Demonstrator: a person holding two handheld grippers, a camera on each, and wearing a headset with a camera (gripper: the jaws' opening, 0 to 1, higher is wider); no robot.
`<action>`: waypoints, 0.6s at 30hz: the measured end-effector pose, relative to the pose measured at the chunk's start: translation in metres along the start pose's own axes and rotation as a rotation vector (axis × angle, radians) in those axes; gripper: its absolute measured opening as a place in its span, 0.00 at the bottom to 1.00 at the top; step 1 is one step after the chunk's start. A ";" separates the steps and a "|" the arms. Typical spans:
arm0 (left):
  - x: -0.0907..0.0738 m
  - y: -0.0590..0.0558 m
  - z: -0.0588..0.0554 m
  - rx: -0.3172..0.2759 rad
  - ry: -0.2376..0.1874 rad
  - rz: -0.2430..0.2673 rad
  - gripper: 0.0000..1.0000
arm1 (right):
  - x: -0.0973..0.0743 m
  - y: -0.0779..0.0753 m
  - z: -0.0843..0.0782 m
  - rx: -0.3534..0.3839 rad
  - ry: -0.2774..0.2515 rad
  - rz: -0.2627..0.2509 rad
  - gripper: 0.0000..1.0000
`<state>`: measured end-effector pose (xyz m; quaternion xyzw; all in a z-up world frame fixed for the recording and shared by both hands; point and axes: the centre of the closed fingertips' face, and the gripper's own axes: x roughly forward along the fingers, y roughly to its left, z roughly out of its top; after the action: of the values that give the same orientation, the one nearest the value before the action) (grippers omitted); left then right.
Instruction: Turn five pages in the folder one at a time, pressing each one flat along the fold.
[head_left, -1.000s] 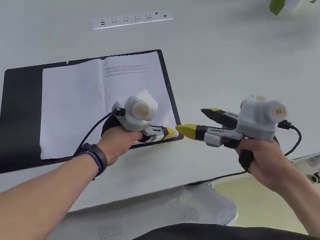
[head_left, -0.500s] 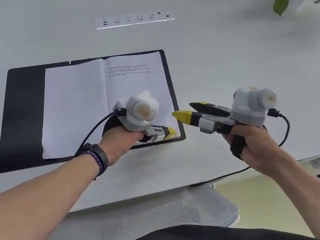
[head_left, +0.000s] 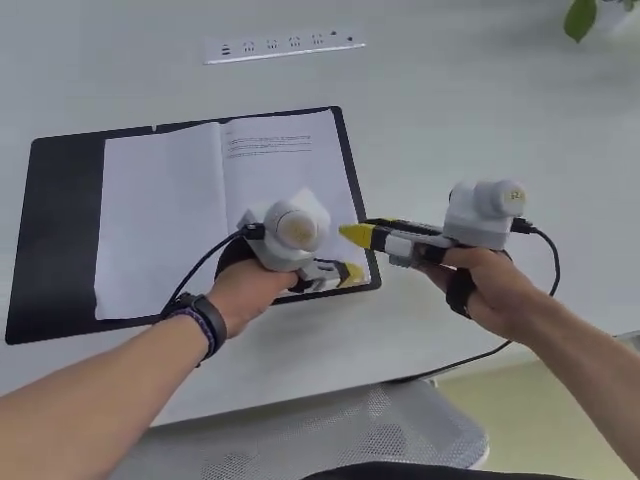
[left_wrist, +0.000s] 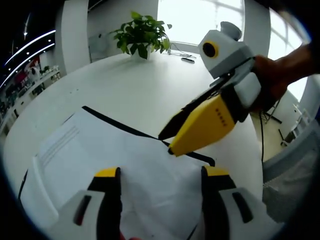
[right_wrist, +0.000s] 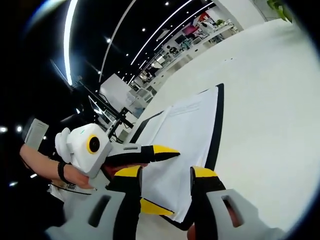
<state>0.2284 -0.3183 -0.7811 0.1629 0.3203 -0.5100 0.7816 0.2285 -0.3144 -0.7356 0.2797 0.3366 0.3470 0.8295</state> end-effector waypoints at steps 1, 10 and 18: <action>0.000 0.000 0.000 0.000 0.000 -0.001 0.65 | 0.001 -0.001 -0.002 0.007 0.005 0.000 0.36; 0.000 -0.001 0.000 -0.003 -0.001 -0.002 0.66 | 0.002 -0.005 -0.009 0.051 0.005 0.009 0.24; 0.000 -0.003 0.001 -0.016 -0.005 -0.018 0.69 | 0.000 -0.004 -0.016 0.090 0.012 0.018 0.15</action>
<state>0.2256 -0.3200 -0.7800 0.1526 0.3240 -0.5146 0.7791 0.2184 -0.3127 -0.7481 0.3176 0.3542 0.3407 0.8109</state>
